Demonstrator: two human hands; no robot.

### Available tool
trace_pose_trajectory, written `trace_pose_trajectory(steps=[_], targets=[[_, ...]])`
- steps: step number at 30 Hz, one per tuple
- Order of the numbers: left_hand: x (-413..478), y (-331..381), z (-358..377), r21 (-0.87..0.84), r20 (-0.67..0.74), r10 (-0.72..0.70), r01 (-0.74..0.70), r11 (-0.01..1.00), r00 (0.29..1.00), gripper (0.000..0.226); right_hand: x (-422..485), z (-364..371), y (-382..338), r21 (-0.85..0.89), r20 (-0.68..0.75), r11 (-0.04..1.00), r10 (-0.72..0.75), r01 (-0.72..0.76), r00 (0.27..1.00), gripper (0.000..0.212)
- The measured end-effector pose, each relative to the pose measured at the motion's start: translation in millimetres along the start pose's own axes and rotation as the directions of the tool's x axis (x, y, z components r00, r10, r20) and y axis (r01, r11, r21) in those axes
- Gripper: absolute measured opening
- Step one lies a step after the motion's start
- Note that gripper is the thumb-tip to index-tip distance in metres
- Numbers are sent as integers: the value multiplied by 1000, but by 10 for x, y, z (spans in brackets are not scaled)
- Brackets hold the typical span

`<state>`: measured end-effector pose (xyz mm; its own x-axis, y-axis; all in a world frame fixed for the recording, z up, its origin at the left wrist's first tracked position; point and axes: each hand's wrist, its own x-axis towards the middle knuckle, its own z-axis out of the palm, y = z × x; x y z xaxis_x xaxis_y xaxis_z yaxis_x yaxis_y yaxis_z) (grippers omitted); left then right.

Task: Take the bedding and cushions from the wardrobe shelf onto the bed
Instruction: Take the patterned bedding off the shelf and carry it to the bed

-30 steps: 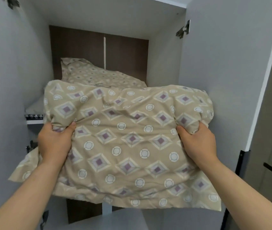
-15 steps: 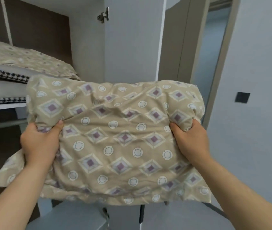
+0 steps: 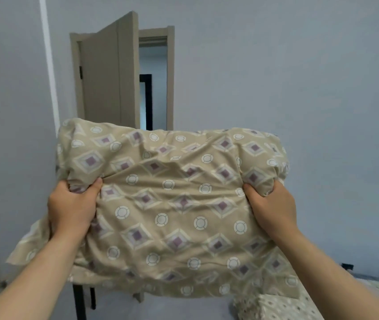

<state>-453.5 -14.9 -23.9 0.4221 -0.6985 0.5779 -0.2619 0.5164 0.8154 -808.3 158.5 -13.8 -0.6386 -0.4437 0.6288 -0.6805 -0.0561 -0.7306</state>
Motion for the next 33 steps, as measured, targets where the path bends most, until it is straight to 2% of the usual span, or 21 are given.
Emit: trace_pose_trajectory(steps=[9,13,18,23,27,30,33], targets=[[-1102,574,1523,-112,252,11,17,994,968,38,175,-1454,1108,-137,-202,980,117,-146,972,44],[-1781,766,2402,-139,418,35,26,990,908,40,106,-2197,1655,-243,-343,934,170,-262,924,54],[-2669,1028,3444,-218,595,69,78,973,801,40,-5,-2970,2173,-333,-487,850,216,-408,846,62],[-3601,1216,4474,-281,769,138,135,950,624,44,-189,-3541,2697,-357,-644,746,239,-562,727,68],[-4188,1130,5208,-321,849,212,154,934,483,51,-338,-3605,3073,-317,-736,665,277,-676,618,64],[-4740,1024,5756,-313,918,254,166,935,303,54,-490,-3503,3462,-271,-819,581,279,-767,501,55],[-5300,843,6078,-295,951,273,165,941,146,50,-800,-3385,3858,-207,-869,504,299,-839,394,55]])
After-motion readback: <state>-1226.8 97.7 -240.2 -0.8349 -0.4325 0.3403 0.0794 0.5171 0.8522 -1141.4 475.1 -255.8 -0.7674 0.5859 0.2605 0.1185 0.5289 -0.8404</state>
